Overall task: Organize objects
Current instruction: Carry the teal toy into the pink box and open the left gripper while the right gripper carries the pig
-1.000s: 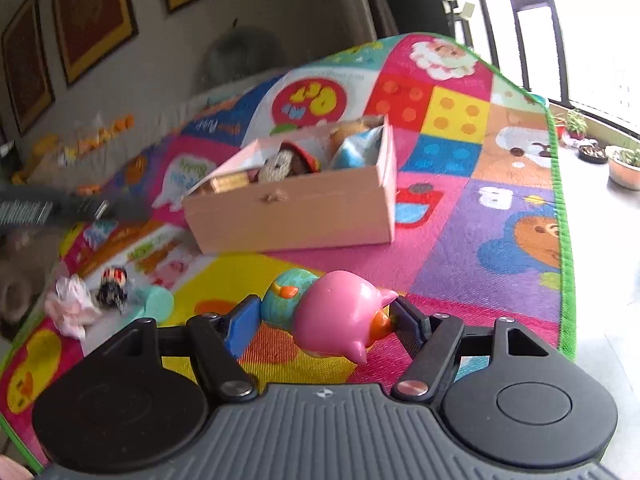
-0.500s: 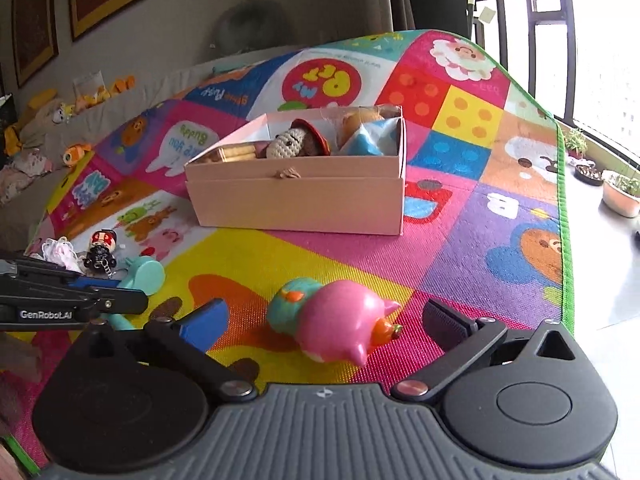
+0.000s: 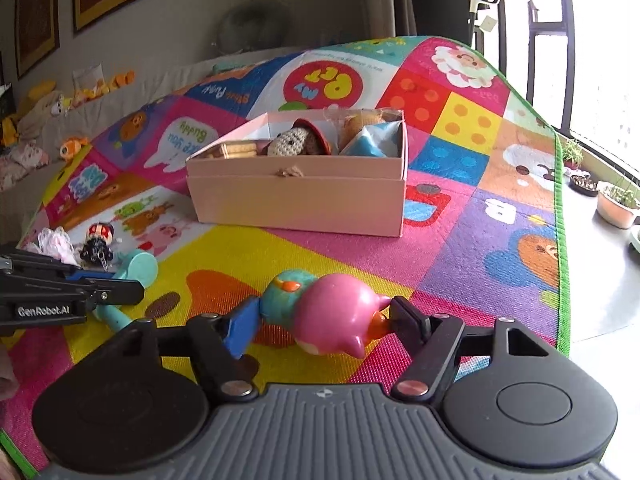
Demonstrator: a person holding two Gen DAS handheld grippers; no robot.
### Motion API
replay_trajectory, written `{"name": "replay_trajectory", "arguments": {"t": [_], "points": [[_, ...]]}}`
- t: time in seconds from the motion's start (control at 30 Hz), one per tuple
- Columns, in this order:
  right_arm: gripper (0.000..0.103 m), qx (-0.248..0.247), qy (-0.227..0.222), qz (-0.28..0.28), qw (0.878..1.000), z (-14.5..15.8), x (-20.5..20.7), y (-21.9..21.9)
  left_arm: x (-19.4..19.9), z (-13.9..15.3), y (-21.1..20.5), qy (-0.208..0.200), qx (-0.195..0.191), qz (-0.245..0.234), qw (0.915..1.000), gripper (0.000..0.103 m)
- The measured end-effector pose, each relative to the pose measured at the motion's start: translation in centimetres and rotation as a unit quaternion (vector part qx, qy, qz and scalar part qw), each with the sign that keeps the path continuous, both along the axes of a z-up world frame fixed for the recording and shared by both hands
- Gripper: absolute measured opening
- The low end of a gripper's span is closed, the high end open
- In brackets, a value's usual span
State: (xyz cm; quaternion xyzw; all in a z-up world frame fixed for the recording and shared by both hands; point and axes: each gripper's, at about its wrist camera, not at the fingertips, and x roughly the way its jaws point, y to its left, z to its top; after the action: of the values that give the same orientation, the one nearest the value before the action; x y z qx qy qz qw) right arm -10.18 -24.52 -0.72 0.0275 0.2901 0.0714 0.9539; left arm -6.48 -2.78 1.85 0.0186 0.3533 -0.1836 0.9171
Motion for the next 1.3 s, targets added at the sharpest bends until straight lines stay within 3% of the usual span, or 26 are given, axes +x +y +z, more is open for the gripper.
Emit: {"name": "replay_trajectory", "arguments": {"t": [0.17, 0.33, 0.5, 0.67, 0.87, 0.97, 1.17, 1.3], "points": [[0.071, 0.020, -0.012, -0.001, 1.000, 0.3, -0.3, -0.8, 1.5, 4.8, -1.7, -0.042, -0.025, -0.027, 0.9985, 0.014], [0.071, 0.040, -0.017, -0.004, 0.999, 0.3, -0.4, -1.4, 5.5, 10.4, -5.7, -0.143, -0.038, -0.043, 0.9880, 0.014], [0.071, 0.051, -0.019, -0.007, 0.998, 0.3, -0.6, -1.8, 10.7, 9.5, -7.6, -0.099, -0.068, -0.020, 0.9926, 0.015], [0.071, 0.056, -0.016, -0.007, 0.998, 0.3, -0.6, -1.9, 11.3, 7.6, -5.2, -0.080, -0.092, 0.016, 0.9924, 0.015], [0.071, 0.064, 0.017, 0.001, 0.998, 0.2, 0.4, -2.1, 6.4, 5.1, -0.9, -0.014, -0.139, -0.020, 0.9900, 0.015], [0.071, 0.059, 0.039, 0.020, 0.997, 1.0, 1.6, -2.1, 3.3, 4.6, 1.9, -0.014, -0.153, -0.036, 0.9875, 0.015], [0.071, 0.028, 0.003, 0.038, 0.999, 8.9, 9.1, -1.3, 1.0, 5.7, 8.1, -0.044, -0.153, 0.024, 0.9869, 0.015], [0.071, 0.010, 0.028, 0.032, 0.999, 12.0, 17.6, 0.8, 1.2, 5.3, 10.3, -0.046, -0.139, 0.056, 0.9876, 0.015]]}}
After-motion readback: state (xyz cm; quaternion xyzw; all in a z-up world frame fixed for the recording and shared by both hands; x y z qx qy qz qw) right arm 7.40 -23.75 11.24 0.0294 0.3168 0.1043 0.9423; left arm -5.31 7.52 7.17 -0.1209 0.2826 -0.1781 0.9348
